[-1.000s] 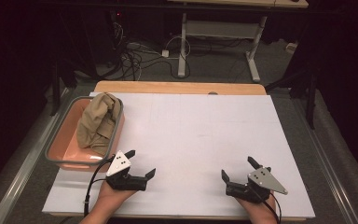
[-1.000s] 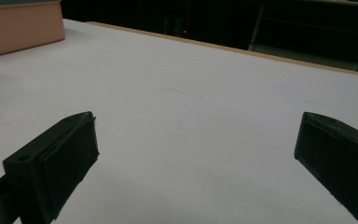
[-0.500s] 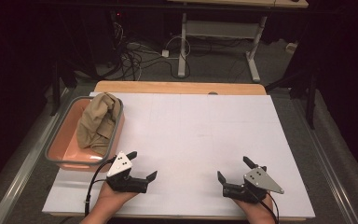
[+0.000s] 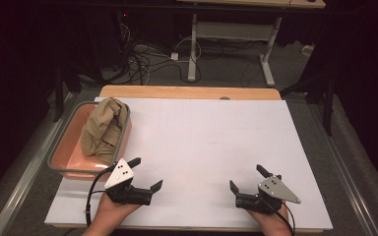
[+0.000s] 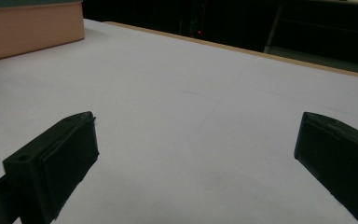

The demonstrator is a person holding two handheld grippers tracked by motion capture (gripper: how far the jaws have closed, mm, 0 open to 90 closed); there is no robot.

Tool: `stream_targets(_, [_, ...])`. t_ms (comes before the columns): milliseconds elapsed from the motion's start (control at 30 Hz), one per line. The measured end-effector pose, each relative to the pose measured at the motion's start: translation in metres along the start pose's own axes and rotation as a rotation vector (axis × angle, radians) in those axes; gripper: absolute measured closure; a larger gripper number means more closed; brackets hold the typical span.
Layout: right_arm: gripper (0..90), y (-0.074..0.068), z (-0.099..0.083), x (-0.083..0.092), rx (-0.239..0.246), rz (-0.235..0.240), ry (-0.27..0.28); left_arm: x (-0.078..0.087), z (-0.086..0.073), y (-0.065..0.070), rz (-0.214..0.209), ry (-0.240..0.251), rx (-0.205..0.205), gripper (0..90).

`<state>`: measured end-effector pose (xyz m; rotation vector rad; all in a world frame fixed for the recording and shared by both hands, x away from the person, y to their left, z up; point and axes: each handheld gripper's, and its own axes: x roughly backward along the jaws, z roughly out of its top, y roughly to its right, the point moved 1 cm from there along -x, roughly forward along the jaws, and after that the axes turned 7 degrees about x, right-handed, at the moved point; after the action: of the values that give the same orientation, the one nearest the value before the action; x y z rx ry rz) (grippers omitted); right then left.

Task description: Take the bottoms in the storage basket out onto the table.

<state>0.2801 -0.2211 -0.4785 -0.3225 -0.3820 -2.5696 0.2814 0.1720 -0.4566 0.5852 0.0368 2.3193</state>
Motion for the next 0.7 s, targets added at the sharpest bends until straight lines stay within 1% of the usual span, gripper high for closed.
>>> stream_targets(100, [0.4, -0.001, -0.001, -0.001, 0.002, 0.007, -0.003, 0.004, 0.002, -0.002, 0.004, -0.002, 0.000, 0.0])
stream_targets(233, [0.4, -0.001, -0.001, -0.001, -0.001, 0.010, -0.004, 0.009, 0.005, -0.007, 0.007, -0.002, 0.014, 0.0])
stream_targets(300, [0.4, 0.000, -0.001, -0.001, -0.005, 0.011, -0.003, 0.014, 0.006, -0.010, 0.016, 0.003, 0.019, 0.0])
stream_targets(500, [0.4, -0.001, -0.002, -0.001, -0.010, 0.017, -0.006, 0.020, 0.008, -0.016, 0.029, 0.004, 0.012, 0.0])
stream_targets(700, [0.4, -0.002, -0.002, -0.002, -0.007, 0.021, -0.007, 0.028, 0.011, -0.023, 0.059, 0.010, 0.009, 0.0])
